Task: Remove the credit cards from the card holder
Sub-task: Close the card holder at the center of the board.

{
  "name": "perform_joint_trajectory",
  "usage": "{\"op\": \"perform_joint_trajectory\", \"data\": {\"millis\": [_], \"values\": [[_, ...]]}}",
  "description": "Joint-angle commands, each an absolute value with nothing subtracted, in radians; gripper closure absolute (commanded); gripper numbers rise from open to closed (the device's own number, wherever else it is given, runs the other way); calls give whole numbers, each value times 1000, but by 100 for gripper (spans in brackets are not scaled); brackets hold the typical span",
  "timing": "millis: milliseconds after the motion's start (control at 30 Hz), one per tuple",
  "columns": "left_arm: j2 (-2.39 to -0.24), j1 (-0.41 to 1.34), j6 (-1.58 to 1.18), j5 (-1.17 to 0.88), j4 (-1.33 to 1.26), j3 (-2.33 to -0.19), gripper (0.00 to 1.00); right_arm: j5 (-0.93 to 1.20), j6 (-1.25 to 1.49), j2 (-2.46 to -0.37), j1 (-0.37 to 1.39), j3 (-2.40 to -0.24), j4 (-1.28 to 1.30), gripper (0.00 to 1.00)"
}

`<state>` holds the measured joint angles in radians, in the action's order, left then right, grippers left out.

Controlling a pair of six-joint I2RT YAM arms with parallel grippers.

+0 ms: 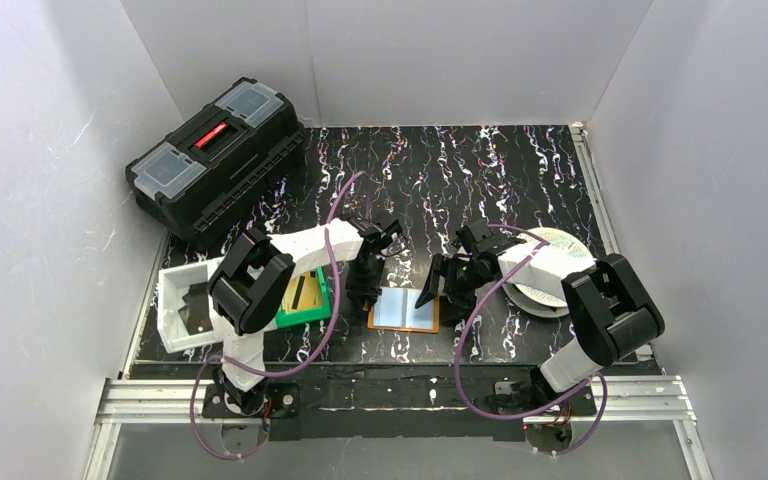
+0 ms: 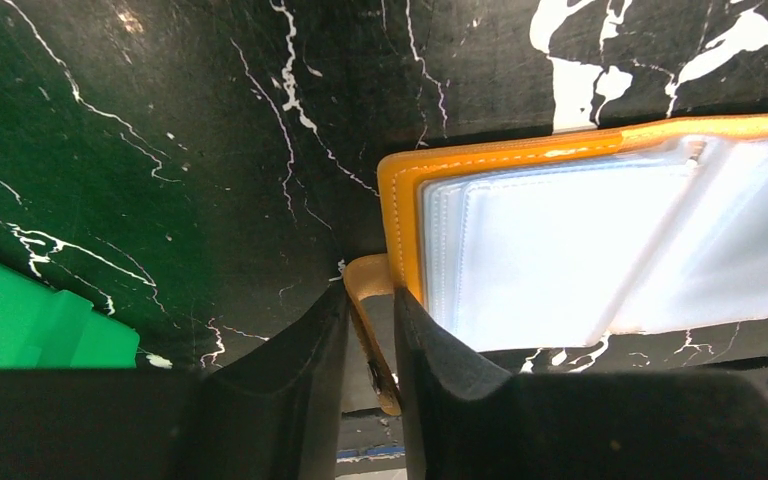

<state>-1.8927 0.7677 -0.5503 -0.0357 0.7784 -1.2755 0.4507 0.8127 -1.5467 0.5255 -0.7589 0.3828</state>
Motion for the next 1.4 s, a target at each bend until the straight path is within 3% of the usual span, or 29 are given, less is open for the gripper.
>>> {"op": "perform_joint_trajectory", "data": {"millis": [0,333,767,1033,1367], "values": [[-1914,770,-575,-25,750,-1241,83,446,817,-1590,526,-713,334,18],[-1930,770,-604,-54,739,-1234,100,522,854,-1563,500,-685,257,21],[-1927,777,-615,-55,743,-1239,100,671,979,-1400,457,-634,49,21],[-1938,794,-620,-67,741,-1256,100,768,1073,-1465,459,-602,-137,21],[-1940,802,-632,-81,734,-1268,100,774,1091,-1504,462,-625,-174,22]]}}
